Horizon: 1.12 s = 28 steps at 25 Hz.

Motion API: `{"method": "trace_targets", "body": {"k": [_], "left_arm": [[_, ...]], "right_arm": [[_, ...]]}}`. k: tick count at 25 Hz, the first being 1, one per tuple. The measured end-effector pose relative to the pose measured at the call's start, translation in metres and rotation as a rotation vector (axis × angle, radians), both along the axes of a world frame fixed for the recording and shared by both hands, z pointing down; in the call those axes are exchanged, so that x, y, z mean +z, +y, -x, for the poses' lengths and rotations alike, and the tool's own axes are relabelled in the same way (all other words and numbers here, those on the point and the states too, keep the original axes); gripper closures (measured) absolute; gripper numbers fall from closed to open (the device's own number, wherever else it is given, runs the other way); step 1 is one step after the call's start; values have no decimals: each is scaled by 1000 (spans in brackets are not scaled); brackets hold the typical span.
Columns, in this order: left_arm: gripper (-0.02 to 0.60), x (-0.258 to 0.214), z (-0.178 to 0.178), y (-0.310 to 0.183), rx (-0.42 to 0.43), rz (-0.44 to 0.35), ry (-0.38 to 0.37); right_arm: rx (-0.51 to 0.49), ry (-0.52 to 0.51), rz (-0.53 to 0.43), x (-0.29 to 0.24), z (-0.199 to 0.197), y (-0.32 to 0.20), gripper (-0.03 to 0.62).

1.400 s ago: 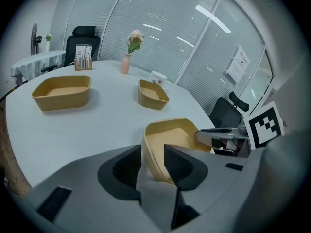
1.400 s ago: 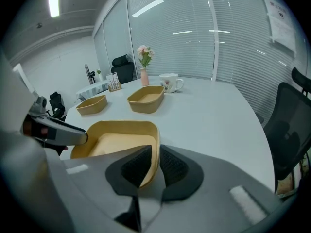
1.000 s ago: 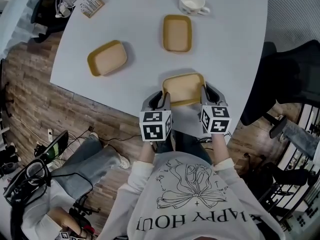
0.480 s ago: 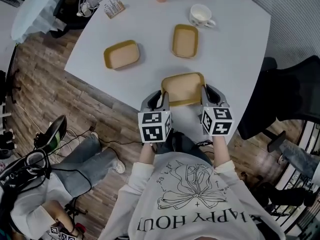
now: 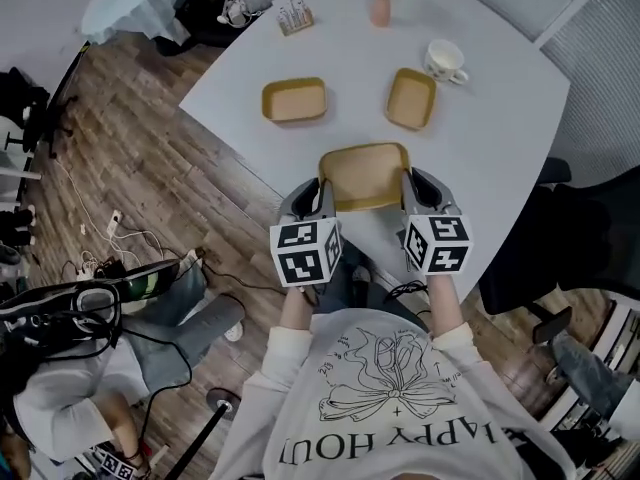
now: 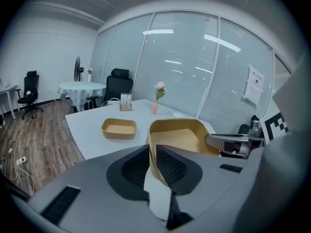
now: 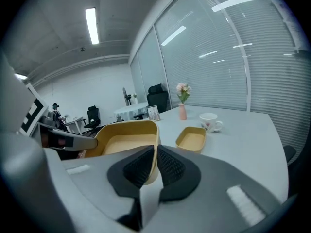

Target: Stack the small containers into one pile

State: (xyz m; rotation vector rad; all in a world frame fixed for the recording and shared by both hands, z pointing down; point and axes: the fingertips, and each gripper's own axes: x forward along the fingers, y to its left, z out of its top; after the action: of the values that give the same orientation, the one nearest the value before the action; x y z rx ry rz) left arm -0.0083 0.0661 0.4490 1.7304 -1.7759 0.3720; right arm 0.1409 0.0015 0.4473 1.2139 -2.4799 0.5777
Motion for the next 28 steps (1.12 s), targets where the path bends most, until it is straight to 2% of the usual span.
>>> {"method": "trace_targets", "body": {"k": [5,10,13,19,24,28], "left_arm": [[534,-15,8,63,-78,-56,-23],[537,-37,40,74,-128,-82,-25],[539,-40,67,45,-143,-81,-19],[540,-37,123,-13,-118,-78,-11],[540,-27,179,-86,-61,-41,2],[540,-23,204,-123,-1,-18,8]], "right_arm": [[-77,-35,-53,-15,13,53,563],[-125,-41,-78,-37,48,60,562],[-138,-39,-74,-39,75,30,562],[-114,-33,-66,-35,129,-23,560],[-59,-23,-30,-22,180,-88,560],[-12,-5,-15,-20,202,-117,559]]}}
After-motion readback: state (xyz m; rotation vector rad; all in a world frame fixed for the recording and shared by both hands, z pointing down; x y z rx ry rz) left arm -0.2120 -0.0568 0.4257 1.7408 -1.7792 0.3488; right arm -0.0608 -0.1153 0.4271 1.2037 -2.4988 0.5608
